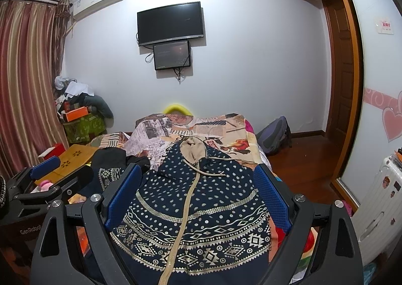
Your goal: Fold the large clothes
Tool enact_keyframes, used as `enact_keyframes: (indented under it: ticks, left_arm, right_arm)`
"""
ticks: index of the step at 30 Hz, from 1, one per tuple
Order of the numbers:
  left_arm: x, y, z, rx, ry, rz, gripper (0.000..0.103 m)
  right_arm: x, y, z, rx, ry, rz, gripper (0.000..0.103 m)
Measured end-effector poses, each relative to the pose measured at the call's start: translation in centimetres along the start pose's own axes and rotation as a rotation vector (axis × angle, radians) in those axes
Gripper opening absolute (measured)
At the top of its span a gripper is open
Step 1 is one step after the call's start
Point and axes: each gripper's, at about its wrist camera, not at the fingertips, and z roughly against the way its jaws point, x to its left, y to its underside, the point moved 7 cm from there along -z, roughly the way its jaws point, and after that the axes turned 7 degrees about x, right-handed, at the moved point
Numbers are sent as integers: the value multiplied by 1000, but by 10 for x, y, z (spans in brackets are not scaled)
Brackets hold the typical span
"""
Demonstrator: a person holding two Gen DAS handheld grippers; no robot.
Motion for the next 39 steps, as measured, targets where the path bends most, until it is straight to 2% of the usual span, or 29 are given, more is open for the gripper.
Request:
enact_keyframes:
  ticks: [39]
  left_arm:
    - [3, -1, -2, 2, 0, 7, 103]
  right_arm:
    - [-2, -3, -2, -1, 7, 2, 89]
